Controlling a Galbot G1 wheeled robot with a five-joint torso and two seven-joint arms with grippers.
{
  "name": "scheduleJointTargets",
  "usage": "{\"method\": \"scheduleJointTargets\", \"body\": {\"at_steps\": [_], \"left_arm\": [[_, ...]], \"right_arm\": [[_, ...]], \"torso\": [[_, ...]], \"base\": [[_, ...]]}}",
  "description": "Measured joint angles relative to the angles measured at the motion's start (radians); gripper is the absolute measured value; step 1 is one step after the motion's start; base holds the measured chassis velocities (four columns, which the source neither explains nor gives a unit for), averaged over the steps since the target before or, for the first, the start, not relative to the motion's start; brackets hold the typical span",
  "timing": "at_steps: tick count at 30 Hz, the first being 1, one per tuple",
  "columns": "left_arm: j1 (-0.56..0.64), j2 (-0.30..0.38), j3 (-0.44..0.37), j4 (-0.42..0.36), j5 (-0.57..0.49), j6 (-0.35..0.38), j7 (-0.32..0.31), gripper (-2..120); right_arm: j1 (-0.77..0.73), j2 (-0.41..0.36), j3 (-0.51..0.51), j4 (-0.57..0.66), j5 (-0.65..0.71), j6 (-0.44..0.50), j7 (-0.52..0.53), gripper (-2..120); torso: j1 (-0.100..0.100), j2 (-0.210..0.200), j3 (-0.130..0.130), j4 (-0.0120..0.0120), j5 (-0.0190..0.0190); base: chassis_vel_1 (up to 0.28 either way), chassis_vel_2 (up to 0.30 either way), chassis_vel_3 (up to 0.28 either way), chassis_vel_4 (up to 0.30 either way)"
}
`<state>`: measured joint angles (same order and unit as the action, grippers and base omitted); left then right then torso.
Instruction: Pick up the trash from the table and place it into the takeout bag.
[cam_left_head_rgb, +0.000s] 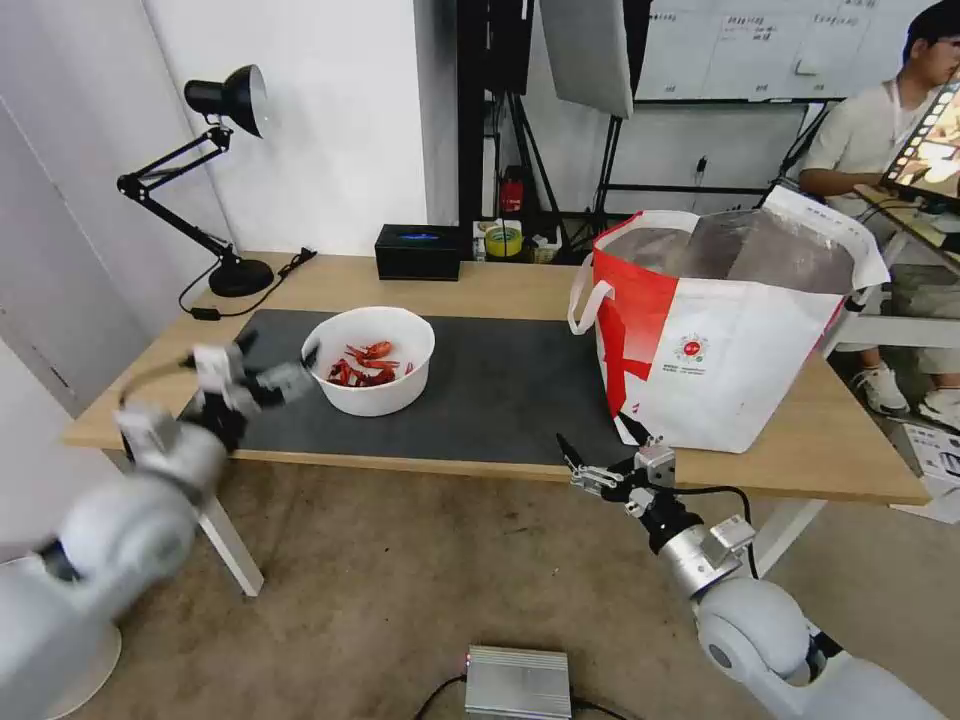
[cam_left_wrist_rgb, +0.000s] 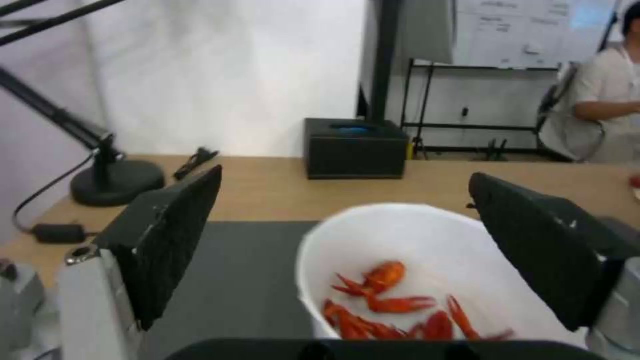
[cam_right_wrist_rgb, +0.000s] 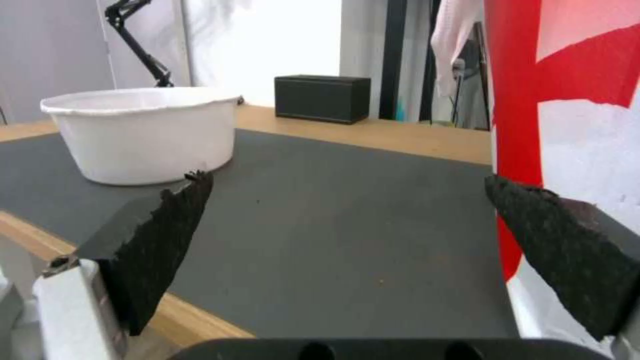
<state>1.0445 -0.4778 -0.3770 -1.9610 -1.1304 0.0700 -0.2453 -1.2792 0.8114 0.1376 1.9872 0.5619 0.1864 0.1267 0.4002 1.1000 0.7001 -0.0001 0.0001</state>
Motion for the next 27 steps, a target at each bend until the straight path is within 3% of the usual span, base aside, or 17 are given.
{"method": "scheduleJointTargets", "body": {"at_steps": [3,15,22,27], "left_arm": [[-0.106,0.032,0.082,0.059,-0.089,0.042,0.005,100],[-0.363,-0.027,0.330,0.211,-0.106,0.081,0.071,100],[-0.501,-0.065,0.467,0.293,-0.124,0.217,0.091,100],[-0.567,-0.080,0.517,0.332,-0.124,0.300,0.108,100]], "right_arm": [[0.000,0.000,0.000,0.000,0.000,0.000,0.000,100],[0.001,0.000,0.000,0.001,0.001,-0.001,0.000,100],[0.001,0.000,0.000,0.001,0.001,-0.001,0.000,100],[0.001,0.000,0.000,0.001,0.001,-0.001,0.000,100]], "torso": [[0.000,0.000,0.000,0.0004,-0.0003],[0.000,0.000,0.000,0.0000,-0.0002],[0.000,0.000,0.000,0.0001,0.0000],[0.000,0.000,0.000,0.0001,0.0000]], "base": [[0.000,0.000,0.000,0.000],[0.000,0.000,0.000,0.000],[0.000,0.000,0.000,0.000],[0.000,0.000,0.000,0.000]]}}
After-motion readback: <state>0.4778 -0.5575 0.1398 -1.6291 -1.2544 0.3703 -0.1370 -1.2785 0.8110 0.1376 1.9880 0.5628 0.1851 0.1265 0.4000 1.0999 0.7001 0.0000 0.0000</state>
